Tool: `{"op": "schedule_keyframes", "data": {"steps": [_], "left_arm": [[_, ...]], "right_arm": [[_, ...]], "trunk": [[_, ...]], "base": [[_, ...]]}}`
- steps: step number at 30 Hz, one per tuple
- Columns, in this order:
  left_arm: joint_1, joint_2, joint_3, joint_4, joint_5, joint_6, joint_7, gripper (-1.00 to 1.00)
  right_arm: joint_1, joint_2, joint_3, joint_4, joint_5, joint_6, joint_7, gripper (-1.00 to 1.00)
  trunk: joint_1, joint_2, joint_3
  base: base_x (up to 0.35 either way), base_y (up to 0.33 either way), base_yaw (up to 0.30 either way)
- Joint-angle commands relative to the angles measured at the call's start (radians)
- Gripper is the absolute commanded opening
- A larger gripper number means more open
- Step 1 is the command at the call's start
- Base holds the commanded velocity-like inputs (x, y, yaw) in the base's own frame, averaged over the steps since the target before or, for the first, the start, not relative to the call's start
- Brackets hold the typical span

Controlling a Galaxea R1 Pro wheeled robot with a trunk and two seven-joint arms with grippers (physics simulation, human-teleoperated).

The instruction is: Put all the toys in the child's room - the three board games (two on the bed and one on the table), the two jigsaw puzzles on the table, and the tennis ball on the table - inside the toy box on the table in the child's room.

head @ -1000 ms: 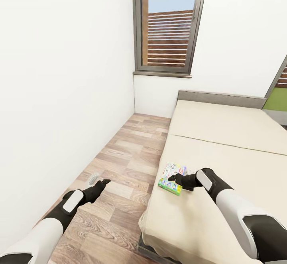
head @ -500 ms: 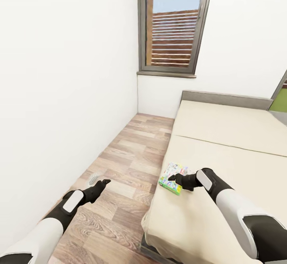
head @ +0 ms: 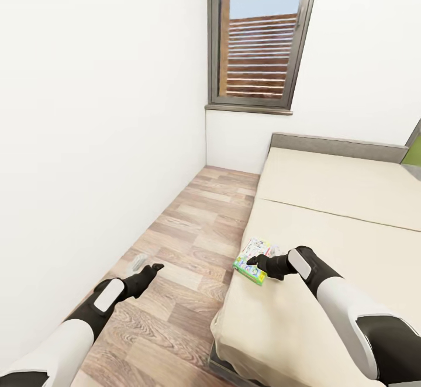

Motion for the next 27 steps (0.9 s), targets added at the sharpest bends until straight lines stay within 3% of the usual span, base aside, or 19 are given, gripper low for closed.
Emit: {"op": "schedule_keyframes", "data": {"steps": [1, 27], "left_arm": [[0.0, 0.001, -0.009, 0.0, 0.004, 0.001, -0.001, 1.0], [0.0, 0.0, -0.034, 0.0, 0.006, -0.023, -0.001, 1.0]], "right_arm": [[-0.001, -0.001, 0.008, -0.001, 0.002, 0.002, 0.006, 1.0], [-0.001, -0.001, 0.008, -0.001, 0.002, 0.002, 0.005, 1.0]], "trunk": [[0.0, 0.0, -0.001], [0.0, 0.0, -0.001]], "base": [[0.0, 0.0, 0.014], [0.0, 0.0, 0.014]]}}
